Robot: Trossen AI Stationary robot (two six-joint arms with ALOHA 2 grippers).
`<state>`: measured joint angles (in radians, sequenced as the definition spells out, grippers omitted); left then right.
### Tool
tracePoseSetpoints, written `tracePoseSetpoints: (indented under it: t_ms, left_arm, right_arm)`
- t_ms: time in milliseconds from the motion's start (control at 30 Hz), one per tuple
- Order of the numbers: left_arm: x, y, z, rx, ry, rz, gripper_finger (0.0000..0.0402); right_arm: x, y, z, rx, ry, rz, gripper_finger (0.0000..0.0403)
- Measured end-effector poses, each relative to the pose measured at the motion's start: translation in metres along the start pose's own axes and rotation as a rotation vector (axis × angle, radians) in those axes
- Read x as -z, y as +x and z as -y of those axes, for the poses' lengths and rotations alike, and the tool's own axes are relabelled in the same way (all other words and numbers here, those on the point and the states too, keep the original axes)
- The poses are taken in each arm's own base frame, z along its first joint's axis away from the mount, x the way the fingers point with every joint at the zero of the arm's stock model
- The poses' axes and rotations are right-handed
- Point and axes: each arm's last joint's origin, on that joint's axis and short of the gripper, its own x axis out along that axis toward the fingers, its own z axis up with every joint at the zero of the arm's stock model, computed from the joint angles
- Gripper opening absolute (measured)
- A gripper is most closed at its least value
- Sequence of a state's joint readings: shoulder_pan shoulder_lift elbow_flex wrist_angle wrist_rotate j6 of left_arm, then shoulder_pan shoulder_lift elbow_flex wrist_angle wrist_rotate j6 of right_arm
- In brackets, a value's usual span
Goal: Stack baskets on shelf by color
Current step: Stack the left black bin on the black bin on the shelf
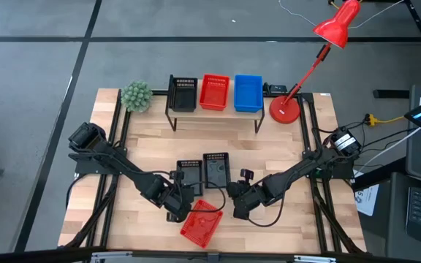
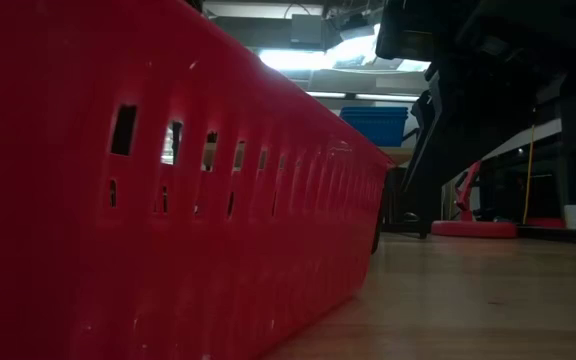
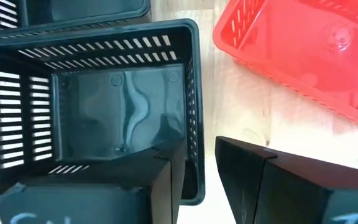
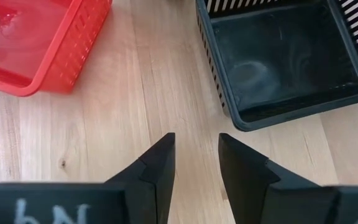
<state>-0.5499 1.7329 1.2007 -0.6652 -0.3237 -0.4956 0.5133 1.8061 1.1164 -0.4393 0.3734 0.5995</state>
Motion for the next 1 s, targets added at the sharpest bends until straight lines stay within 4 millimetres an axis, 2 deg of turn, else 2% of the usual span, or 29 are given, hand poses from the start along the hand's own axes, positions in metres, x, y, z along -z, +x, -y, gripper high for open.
tracePoseSetpoints:
  t_ms: [267,1000]
  left_arm:
    - [0.0023,-0.0018,0.0054,0.024,-0.008,-0.003,0.0081]
    - [0.0015,-0.0011,0.0036,0.017,0.016,-0.001,0.0081]
  right_arm:
    - [0.0000,0.0000,0.0000,-0.001,0.001,0.000,0.0122]
    - [-0.0001,-0.0001,0.0000,-0.001,0.001,0.000,0.0122]
